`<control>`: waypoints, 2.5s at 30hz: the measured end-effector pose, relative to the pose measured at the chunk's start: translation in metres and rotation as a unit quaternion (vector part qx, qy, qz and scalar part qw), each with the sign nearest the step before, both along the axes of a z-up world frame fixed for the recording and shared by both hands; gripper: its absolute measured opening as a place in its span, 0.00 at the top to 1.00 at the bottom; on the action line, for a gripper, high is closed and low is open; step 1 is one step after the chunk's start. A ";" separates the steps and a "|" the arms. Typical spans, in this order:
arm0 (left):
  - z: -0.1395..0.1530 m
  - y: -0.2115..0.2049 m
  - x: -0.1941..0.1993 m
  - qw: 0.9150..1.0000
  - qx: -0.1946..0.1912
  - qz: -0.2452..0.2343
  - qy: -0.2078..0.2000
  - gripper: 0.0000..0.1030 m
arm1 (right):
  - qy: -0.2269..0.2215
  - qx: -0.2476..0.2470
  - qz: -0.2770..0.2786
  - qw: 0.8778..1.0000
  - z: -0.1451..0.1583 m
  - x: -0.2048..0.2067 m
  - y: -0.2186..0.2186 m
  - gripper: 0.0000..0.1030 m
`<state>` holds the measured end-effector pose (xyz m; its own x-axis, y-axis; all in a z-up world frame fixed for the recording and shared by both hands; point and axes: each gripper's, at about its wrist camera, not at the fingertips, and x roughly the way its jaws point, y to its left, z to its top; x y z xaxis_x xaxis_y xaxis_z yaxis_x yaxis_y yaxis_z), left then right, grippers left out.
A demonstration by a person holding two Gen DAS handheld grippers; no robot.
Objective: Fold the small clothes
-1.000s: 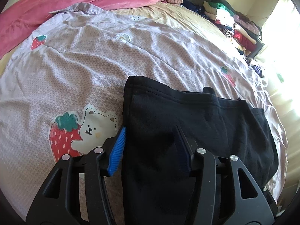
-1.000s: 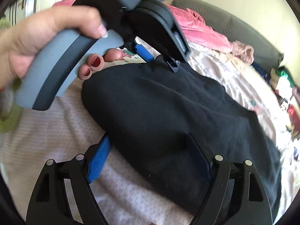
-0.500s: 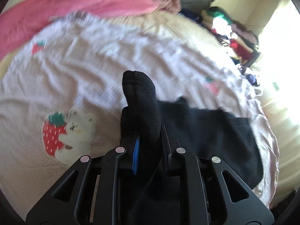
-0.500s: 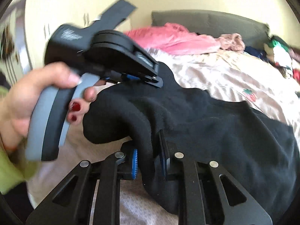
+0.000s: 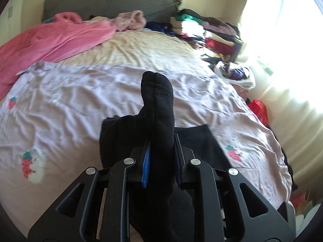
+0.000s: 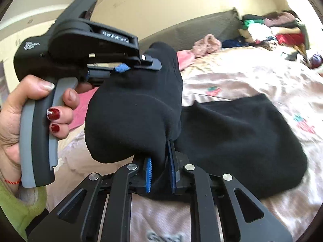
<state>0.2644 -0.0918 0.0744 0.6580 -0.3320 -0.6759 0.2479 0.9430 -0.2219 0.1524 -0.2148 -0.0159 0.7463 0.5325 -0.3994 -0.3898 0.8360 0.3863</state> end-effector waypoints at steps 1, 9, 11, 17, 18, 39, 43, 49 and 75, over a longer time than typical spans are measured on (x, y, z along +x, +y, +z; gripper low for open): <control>0.000 -0.015 0.000 1.000 0.003 -0.010 0.001 0.88 | 0.005 0.005 -0.012 1.000 -0.003 -0.003 -0.010 0.92; -0.016 -0.058 -0.004 0.997 -0.037 -0.061 0.010 0.26 | 0.097 0.050 -0.077 0.991 -0.045 0.005 -0.064 0.90; -0.020 -0.045 -0.007 0.997 -0.054 -0.054 0.011 0.26 | 0.111 0.062 -0.085 0.988 -0.050 0.002 -0.074 0.87; -0.061 0.009 -0.006 0.999 0.007 0.026 0.038 0.28 | 0.112 0.066 -0.085 0.988 -0.041 -0.016 -0.092 0.67; -0.066 0.014 -0.007 0.999 0.013 0.030 0.040 0.28 | 0.110 0.070 -0.085 0.988 -0.038 -0.017 -0.094 0.59; -0.100 -0.002 -0.036 0.998 0.021 -0.018 0.050 0.29 | 0.112 0.050 -0.027 0.992 0.007 0.064 -0.111 0.83; -0.109 -0.009 -0.036 0.997 0.015 -0.032 0.064 0.29 | 0.152 -0.012 -0.066 0.986 -0.020 0.073 -0.114 0.77; -0.114 -0.011 -0.039 0.997 0.021 -0.034 0.065 0.29 | 0.149 -0.029 -0.092 0.984 -0.024 0.065 -0.118 0.57; -0.073 0.009 -0.087 0.999 0.031 -0.029 0.019 0.17 | 0.038 -0.098 -0.160 0.982 0.052 -0.028 -0.109 0.04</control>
<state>0.1774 -0.0832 0.0016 0.6132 -0.3250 -0.7200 0.2949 0.9397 -0.1731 0.1249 -0.3243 0.0360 0.8264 0.1843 -0.5320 -0.0722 0.9718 0.2244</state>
